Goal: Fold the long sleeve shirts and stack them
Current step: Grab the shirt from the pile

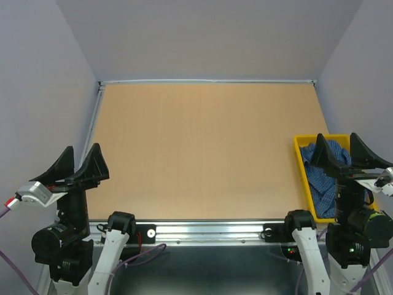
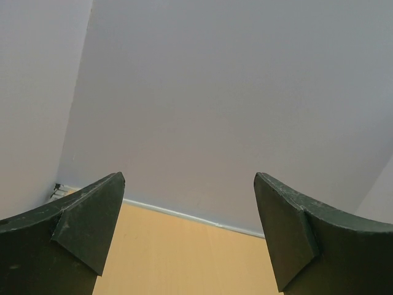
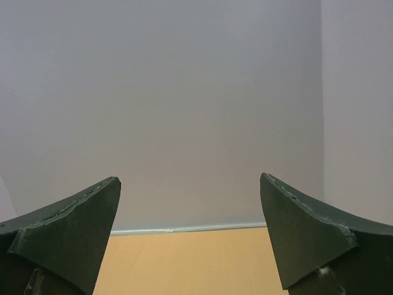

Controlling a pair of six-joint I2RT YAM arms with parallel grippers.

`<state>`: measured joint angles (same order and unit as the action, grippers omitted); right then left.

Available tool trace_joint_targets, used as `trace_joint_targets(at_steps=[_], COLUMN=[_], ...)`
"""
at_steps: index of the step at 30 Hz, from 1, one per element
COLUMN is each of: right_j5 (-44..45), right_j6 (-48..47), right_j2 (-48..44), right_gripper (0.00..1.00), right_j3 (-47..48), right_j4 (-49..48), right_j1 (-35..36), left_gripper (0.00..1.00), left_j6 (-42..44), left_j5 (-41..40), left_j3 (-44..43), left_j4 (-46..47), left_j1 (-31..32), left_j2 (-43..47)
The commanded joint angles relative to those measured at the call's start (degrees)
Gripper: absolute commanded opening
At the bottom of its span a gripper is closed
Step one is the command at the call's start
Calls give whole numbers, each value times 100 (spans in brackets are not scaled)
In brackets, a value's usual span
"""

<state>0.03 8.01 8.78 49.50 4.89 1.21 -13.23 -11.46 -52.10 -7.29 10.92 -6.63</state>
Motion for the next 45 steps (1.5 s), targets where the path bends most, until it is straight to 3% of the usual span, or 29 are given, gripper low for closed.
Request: trace_joint_targets(at_steps=[1,6,13,19,26,32,39,45], right_j5=[146,119,1472,2587,3951,3513,3574,3144], right_j6=[95,411,921,1483,1967,2511,3206,3471], right_j2=[282,905,2583,4348,5931,6645,7541,8280], right_gripper=[100,100,100,100,100,100,100,100], right_j3=[-177,-414,156,1000,1124,1009,1115,913], right_j4=[-14,-58,609,1751,2674,2781,2772,2526], right_j1=[46,46,46,37,-94,-1526,-2212,-2564], left_gripper=[99,99,99,99,99,99,99,99], left_j6=[-266,-776,-1331,-1270,-831,-645,-478,-426], left_j5=[-93,-67,653,1401,1840,2210,2263,2474], left_j3=[103,384,-72,-29,374,885,1614,1615], left_j4=[105,-97,-914,-1126,-766,-161,403,377], left_j1=[16,24,16,16,16,16,16,16], left_j2=[-145,-487,-1919,-2833,-3291,-3546,-3792,-3872])
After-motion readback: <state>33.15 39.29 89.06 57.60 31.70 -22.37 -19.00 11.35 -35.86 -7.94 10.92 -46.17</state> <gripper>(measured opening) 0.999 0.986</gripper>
